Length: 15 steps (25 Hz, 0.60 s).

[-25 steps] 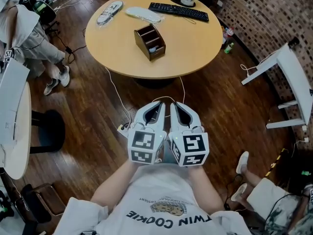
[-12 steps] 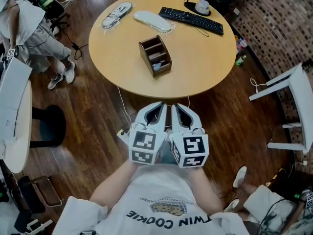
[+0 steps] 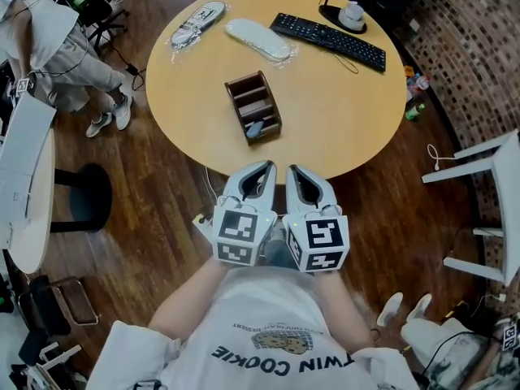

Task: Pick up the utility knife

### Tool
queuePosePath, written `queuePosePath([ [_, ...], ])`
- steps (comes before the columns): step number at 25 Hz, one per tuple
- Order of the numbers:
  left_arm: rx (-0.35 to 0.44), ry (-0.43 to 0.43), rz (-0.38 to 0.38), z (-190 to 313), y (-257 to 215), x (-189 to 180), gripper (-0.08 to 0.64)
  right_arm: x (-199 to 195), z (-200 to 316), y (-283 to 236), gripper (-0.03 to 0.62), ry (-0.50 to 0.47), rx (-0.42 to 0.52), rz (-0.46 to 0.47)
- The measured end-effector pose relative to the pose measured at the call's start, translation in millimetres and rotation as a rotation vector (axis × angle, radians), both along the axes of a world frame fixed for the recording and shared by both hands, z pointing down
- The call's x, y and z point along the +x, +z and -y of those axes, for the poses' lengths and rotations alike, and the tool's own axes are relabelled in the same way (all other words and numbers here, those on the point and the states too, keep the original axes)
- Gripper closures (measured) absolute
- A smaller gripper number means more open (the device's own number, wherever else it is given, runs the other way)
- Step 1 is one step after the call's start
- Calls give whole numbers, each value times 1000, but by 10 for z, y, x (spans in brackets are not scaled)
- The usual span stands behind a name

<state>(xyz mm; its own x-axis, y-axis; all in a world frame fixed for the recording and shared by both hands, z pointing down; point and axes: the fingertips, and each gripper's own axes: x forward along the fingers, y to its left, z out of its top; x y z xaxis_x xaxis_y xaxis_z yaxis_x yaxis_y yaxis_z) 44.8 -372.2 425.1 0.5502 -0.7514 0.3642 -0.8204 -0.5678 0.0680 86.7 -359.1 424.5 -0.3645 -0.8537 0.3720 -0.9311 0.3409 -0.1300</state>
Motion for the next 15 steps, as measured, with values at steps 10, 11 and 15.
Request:
queuePosePath([
  [10, 14, -44, 54, 413, 206, 40, 552, 96, 440, 161, 594, -59, -26, 19],
  [11, 19, -47, 62, 445, 221, 11, 552, 84, 468, 171, 594, -65, -25, 17],
  [15, 28, -56, 81, 547, 280, -83, 549, 65, 526, 208, 594, -82, -29, 11],
])
